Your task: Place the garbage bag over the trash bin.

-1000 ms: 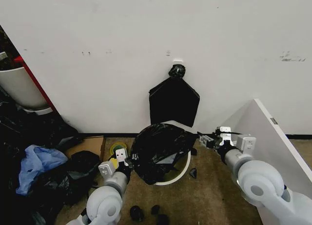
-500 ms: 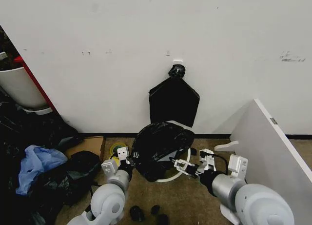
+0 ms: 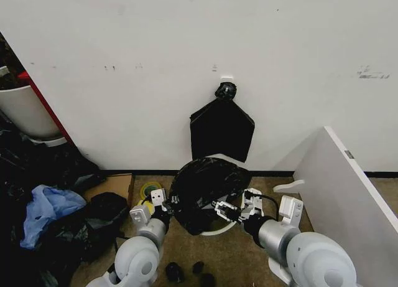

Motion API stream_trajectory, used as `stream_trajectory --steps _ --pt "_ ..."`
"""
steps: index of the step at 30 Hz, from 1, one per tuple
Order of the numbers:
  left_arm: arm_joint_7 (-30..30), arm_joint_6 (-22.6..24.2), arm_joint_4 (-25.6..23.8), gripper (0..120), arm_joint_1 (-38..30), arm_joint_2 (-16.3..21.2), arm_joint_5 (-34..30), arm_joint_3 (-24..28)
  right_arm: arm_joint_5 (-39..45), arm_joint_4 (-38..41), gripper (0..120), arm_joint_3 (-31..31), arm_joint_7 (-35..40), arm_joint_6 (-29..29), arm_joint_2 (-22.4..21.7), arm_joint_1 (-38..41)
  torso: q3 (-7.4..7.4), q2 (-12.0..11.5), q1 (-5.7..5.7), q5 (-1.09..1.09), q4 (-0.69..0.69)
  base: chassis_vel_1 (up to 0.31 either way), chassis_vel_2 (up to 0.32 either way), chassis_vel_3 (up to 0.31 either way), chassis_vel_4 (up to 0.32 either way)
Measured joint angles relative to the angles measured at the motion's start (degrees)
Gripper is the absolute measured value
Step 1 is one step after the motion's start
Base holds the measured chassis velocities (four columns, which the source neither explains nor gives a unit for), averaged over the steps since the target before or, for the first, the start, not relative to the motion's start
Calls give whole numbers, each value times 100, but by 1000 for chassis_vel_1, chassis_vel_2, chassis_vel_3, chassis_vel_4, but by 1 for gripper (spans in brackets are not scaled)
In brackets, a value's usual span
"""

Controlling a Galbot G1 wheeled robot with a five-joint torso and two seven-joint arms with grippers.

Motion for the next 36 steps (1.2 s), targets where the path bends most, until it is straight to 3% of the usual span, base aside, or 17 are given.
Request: stream_trajectory --steps 8,14,24,30,36 --pt "-1 0 33 1 -20 -41 51 18 24 0 25 -38 -32 -88 8 -7 0 0 0 0 0 0 0 0 0" --pt "-13 -14 59 1 -16 -57 71 7 -75 18 0 -9 -119 -91 -25 -96 0 0 0 0 0 0 0 0 0" --pt "-138 -101 131 1 -73 -130 -23 -67 -360 110 0 113 -240 -72 -189 -378 0 0 0 0 0 0 0 0 0" --pt "-387 -127 148 1 -153 -183 -459 -200 -884 157 0 357 -109 -272 -639 -1278 0 0 0 1 -1 0 0 0 0" --pt "-416 -121 76 1 -141 -180 -476 -204 -1511 158 0 287 -102 -375 -567 -1478 0 0 0 1 0 0 0 0 0"
